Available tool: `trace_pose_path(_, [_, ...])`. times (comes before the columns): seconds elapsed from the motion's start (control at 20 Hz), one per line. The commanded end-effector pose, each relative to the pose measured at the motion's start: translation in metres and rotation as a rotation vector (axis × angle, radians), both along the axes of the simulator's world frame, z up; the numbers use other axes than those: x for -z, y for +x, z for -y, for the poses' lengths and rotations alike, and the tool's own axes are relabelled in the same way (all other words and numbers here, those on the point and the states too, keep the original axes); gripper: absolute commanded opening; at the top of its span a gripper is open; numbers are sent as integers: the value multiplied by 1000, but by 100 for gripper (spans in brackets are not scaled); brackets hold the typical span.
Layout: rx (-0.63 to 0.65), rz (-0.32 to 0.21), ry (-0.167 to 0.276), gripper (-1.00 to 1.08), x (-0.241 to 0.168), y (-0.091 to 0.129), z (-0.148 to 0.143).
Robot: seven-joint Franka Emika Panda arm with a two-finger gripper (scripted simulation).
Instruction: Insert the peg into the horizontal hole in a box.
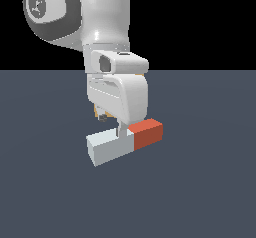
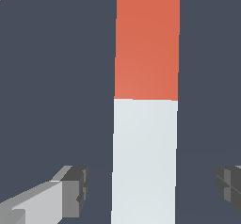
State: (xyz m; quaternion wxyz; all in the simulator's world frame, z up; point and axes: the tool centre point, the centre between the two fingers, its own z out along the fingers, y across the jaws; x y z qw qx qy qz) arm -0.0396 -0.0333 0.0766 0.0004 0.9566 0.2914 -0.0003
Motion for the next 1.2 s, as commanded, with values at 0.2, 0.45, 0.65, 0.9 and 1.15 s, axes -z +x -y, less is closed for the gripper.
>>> trace_pose_path(0.2, [20, 0, 1, 100, 2, -1, -1])
trace_pose_path(0.45, [21, 0, 1, 100, 10, -1, -1])
trace_pose_path(0.65, [23, 0, 1, 100, 28, -2, 0])
trace_pose_path(0.9, [24, 0, 1, 100, 48, -2, -1])
trace_pose_path(1.15, [24, 0, 1, -100, 52, -1, -1])
